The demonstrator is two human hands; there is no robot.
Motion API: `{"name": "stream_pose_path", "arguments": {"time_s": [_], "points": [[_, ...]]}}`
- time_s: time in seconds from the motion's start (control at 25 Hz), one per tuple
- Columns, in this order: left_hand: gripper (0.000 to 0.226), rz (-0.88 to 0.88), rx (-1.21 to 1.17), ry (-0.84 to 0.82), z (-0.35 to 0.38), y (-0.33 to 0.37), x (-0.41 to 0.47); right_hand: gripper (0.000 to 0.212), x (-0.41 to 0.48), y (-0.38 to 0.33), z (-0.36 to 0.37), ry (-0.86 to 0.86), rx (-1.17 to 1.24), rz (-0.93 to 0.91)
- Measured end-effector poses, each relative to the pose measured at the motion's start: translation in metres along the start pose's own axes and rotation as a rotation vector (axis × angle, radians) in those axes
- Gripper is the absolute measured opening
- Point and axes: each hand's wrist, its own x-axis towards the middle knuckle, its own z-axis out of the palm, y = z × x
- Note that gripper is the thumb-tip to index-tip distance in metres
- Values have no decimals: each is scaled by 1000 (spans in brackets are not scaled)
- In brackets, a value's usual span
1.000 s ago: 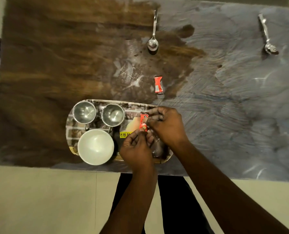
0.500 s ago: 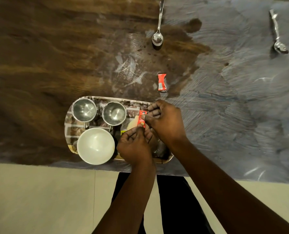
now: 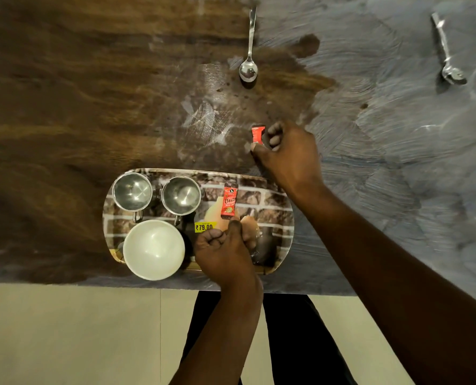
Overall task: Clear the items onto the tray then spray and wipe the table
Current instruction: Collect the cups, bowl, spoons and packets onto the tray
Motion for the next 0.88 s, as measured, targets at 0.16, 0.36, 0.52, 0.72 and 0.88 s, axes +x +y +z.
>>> {"name": "stream_pose_path", "arguments": {"time_s": [0.16, 0.36, 0.52, 0.72, 0.88], "points": [[20, 121, 106, -88, 0, 3, -12, 29, 14, -5, 1, -65, 3, -54], [26, 255, 137, -420, 9, 26, -22, 23, -35, 5, -25, -4, 24, -231], [32, 194, 178, -570, 20, 28, -26, 36, -103, 17, -29, -83, 5, -334], [30, 29, 117, -643, 7, 22, -26, 55, -126, 38, -40, -236, 629, -28], [34, 46, 140, -657, -1, 16, -25, 35, -114, 53, -47, -205, 754, 176]]}}
